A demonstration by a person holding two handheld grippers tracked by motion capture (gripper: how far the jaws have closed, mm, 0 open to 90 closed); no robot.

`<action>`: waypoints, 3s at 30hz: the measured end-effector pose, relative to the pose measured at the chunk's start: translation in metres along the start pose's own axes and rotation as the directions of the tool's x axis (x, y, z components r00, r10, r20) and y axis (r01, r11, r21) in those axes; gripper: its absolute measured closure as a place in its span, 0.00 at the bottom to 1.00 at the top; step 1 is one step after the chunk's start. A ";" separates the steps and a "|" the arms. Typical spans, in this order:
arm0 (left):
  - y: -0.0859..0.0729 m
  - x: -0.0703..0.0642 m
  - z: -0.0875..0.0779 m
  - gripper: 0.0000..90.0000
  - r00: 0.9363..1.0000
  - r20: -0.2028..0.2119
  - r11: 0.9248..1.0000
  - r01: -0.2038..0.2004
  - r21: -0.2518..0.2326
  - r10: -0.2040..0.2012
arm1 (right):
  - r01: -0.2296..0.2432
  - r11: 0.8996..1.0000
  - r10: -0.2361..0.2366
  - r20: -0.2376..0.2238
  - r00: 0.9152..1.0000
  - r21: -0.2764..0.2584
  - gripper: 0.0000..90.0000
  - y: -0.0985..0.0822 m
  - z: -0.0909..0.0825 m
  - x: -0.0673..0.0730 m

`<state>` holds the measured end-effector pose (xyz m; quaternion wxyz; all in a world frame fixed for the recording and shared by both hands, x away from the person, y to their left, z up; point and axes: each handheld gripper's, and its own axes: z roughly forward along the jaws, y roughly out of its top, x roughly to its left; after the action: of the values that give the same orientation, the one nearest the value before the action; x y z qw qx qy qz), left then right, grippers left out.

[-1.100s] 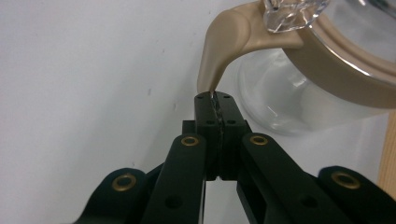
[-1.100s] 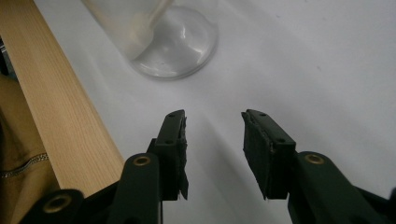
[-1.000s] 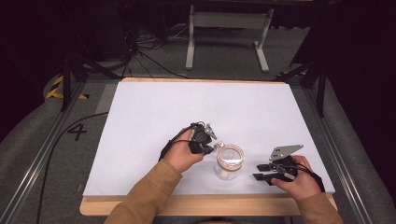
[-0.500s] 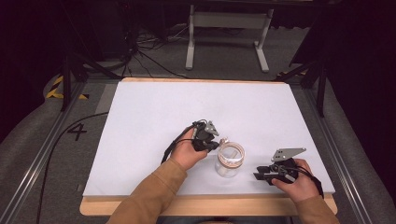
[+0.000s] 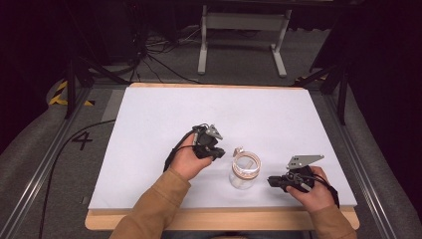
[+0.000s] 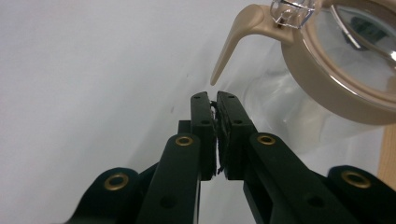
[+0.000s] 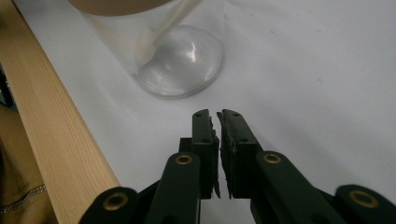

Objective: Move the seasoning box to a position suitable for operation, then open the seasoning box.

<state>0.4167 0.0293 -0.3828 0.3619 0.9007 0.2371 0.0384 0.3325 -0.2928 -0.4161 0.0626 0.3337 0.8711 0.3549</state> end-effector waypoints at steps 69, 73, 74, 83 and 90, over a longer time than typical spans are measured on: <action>0.014 0.003 -0.012 0.98 0.987 0.155 0.951 0.084 -0.299 -0.038 | 0.067 0.997 -0.066 0.045 0.997 -0.035 1.00 0.003 0.008 0.020; 0.016 0.004 -0.003 0.98 0.982 0.182 0.947 0.100 -0.304 -0.045 | 0.067 0.997 -0.065 0.044 0.997 -0.037 1.00 0.002 0.008 0.021; 0.016 0.004 -0.001 0.98 0.981 0.189 0.945 0.103 -0.309 -0.045 | 0.070 0.997 -0.069 0.044 0.997 -0.038 1.00 0.002 0.009 0.021; 0.017 0.000 0.007 0.97 0.978 0.207 0.949 0.100 -0.298 -0.038 | 0.078 0.996 -0.076 0.037 0.996 -0.047 1.00 0.003 0.008 0.023; 0.017 -0.001 0.010 0.97 0.976 0.214 0.945 0.099 -0.313 -0.032 | 0.091 0.994 -0.090 0.030 0.996 -0.060 1.00 0.005 0.008 0.027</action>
<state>0.4255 0.0114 -0.3788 0.5275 0.8204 0.2188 -0.0290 0.3169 -0.2683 -0.4150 0.1005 0.2965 0.8731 0.3737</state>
